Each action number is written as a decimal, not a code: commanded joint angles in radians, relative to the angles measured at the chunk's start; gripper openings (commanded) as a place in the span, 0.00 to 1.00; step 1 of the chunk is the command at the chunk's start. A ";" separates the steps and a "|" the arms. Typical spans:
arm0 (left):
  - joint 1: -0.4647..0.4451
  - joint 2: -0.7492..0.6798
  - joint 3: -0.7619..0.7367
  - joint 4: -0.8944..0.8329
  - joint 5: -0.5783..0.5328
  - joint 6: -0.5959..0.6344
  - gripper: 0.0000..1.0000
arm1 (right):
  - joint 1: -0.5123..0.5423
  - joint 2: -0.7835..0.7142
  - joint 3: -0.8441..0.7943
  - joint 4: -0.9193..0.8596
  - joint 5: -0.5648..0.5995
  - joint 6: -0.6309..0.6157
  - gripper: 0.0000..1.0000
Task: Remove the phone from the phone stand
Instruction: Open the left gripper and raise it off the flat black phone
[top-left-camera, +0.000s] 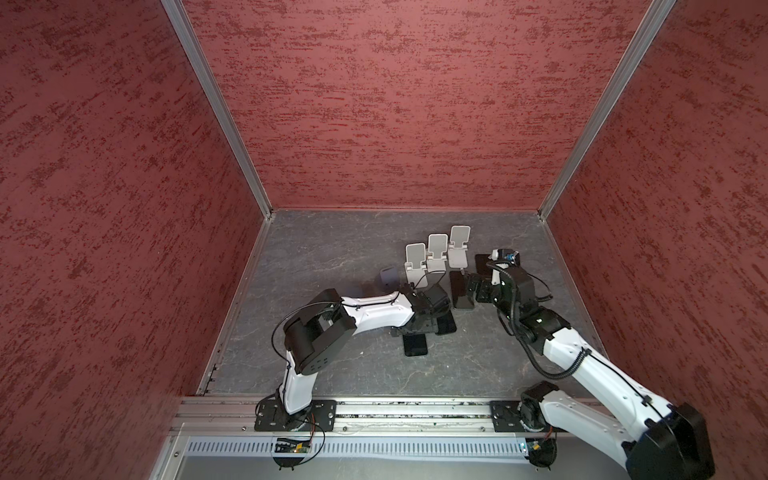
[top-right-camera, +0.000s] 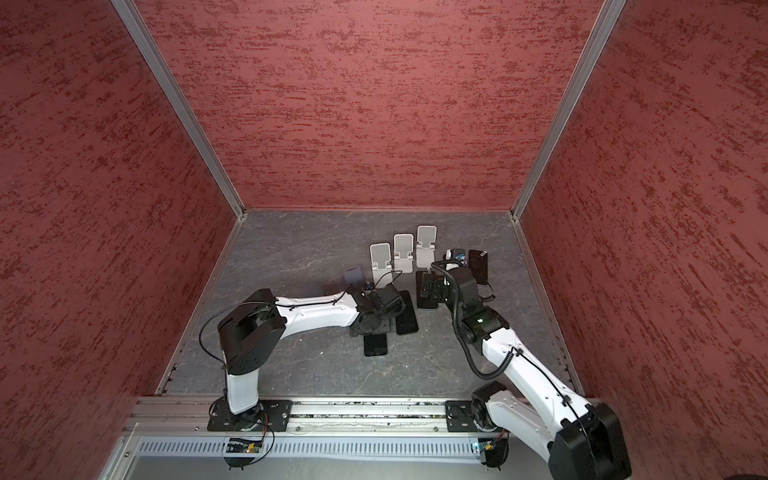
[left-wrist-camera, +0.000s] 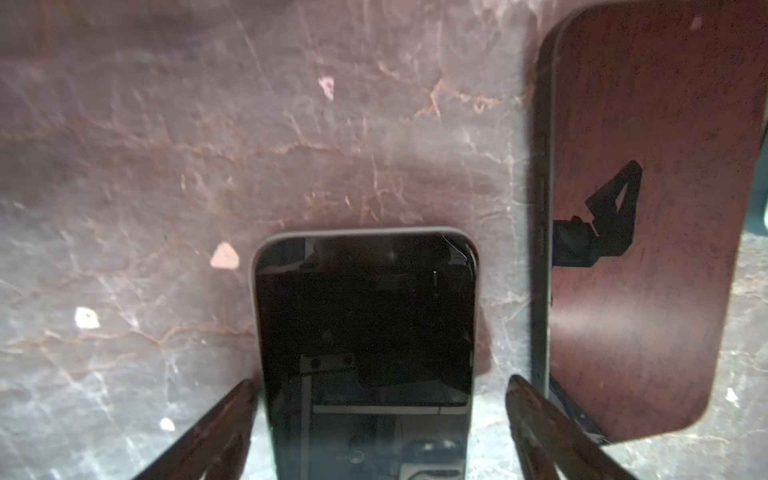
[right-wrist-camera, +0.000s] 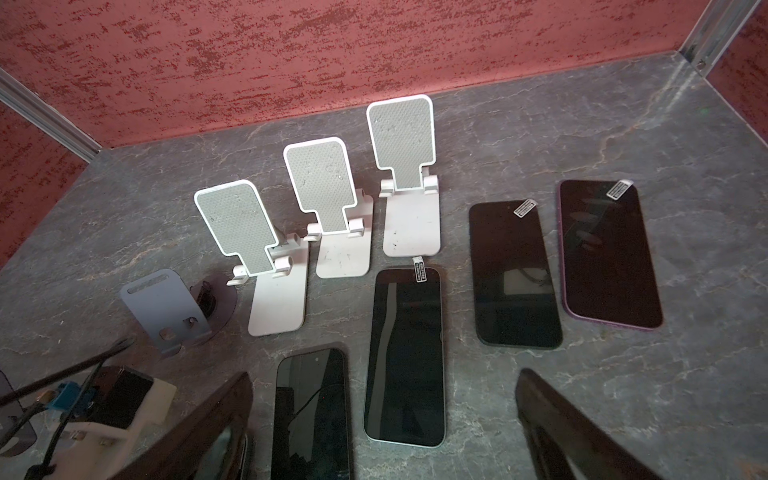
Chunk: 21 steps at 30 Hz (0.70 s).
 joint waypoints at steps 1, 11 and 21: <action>0.002 0.021 -0.021 -0.009 -0.035 0.007 0.99 | -0.008 -0.002 -0.009 0.021 0.004 0.009 0.99; -0.044 -0.064 -0.021 -0.024 -0.174 0.052 1.00 | -0.011 0.013 0.006 0.027 0.000 0.015 0.99; -0.125 -0.183 -0.041 0.034 -0.360 0.165 1.00 | -0.013 0.045 0.043 -0.011 -0.004 0.020 0.99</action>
